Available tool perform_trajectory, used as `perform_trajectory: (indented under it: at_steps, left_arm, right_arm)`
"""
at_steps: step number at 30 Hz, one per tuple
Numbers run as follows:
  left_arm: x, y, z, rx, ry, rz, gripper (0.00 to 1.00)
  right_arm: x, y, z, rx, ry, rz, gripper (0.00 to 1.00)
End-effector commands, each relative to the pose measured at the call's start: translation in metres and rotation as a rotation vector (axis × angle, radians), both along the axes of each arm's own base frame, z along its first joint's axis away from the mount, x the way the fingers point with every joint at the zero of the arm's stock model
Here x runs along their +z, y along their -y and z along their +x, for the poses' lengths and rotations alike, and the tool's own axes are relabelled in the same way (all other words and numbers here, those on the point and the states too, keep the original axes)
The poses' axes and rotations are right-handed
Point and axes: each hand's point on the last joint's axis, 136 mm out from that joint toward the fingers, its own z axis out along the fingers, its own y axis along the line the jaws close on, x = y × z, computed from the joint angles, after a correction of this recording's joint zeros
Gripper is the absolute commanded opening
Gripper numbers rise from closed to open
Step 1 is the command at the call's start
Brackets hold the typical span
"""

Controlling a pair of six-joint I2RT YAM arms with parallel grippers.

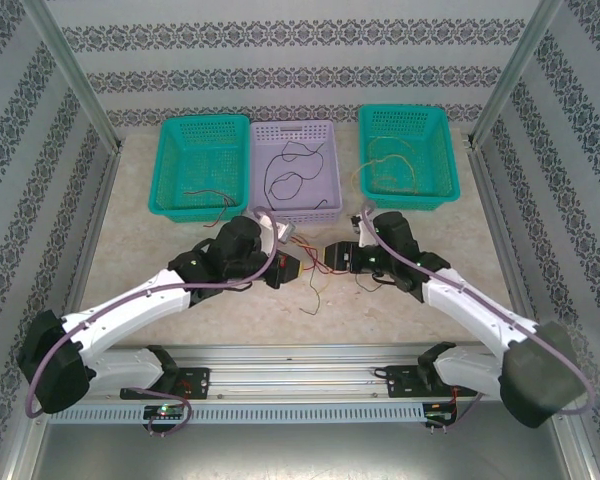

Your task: Untangle the cables

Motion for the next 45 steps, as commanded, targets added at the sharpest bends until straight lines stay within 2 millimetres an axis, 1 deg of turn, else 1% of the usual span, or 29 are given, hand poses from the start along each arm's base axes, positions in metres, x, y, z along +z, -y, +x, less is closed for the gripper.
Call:
perform_trajectory:
  at_steps: [1,3,9,12,14,18,21,22,25,26,27,28,29,30,32,35,37,39,42,45]
  left_arm:
    - [-0.002,0.005,-0.009,-0.032,-0.013,-0.027,0.0]
    - [-0.002,0.005,-0.009,-0.031,-0.013,-0.034,0.0]
    - [-0.003,0.005,-0.007,-0.024,-0.011,-0.038,0.0]
    - [0.0,0.007,-0.007,-0.029,-0.005,-0.05,0.0]
    - [0.002,0.007,-0.008,-0.032,-0.005,-0.061,0.0]
    - [0.004,0.009,-0.009,-0.034,-0.012,-0.081,0.0]
    - [0.006,0.007,-0.009,-0.027,-0.004,-0.084,0.0]
    - [0.006,0.006,-0.01,-0.025,-0.002,-0.085,0.0]
    - [0.009,0.006,-0.01,-0.024,0.007,-0.091,0.0]
    - [0.011,0.005,-0.009,-0.022,0.01,-0.091,0.0]
    - [0.014,0.004,-0.009,-0.02,0.017,-0.085,0.0]
    - [0.017,0.0,-0.008,-0.006,0.031,-0.076,0.0]
    - [0.022,-0.005,-0.007,0.008,0.047,-0.069,0.0]
    - [0.026,-0.012,-0.006,0.025,0.062,-0.052,0.0]
    - [0.03,-0.031,-0.002,0.075,0.088,0.022,0.0]
    - [0.039,-0.069,0.01,0.186,0.104,0.114,0.0]
    - [0.05,-0.103,0.018,0.284,0.107,0.176,0.0]
    - [0.062,-0.13,0.022,0.354,0.119,0.211,0.0]
    - [0.076,-0.153,0.025,0.403,0.142,0.25,0.0]
    - [0.082,-0.163,0.028,0.417,0.157,0.301,0.0]
  right_arm:
    - [-0.004,-0.009,0.008,0.028,0.064,-0.012,0.57]
    - [-0.011,-0.01,0.011,0.028,0.065,-0.018,0.57]
    - [-0.023,-0.02,0.008,0.06,0.069,-0.022,0.57]
    - [-0.04,-0.019,0.008,0.057,0.063,-0.068,0.56]
    - [-0.046,-0.021,0.011,0.054,0.056,-0.063,0.54]
    - [-0.045,-0.031,0.017,0.064,0.069,-0.038,0.5]
    - [-0.044,-0.033,0.019,0.074,0.083,-0.049,0.47]
    - [-0.044,-0.033,0.02,0.07,0.087,-0.047,0.44]
    - [-0.047,-0.035,0.023,0.063,0.083,-0.046,0.2]
    - [-0.046,-0.034,0.023,0.062,0.085,-0.051,0.13]
    - [-0.047,-0.031,0.024,0.046,0.088,-0.063,0.05]
    - [-0.045,-0.026,0.026,0.027,0.099,-0.073,0.0]
    - [-0.044,-0.019,0.028,-0.005,0.108,-0.088,0.0]
    - [-0.043,-0.005,0.032,-0.062,0.121,-0.117,0.0]
    - [-0.041,0.029,0.04,-0.205,0.13,-0.176,0.0]
    - [-0.033,0.09,0.047,-0.439,0.101,-0.176,0.0]
    - [-0.026,0.131,0.046,-0.59,0.088,-0.167,0.0]
    - [-0.015,0.158,0.043,-0.686,0.099,-0.145,0.0]
    - [-0.001,0.18,0.038,-0.759,0.108,-0.13,0.0]
    - [0.013,0.199,0.033,-0.817,0.11,-0.14,0.0]
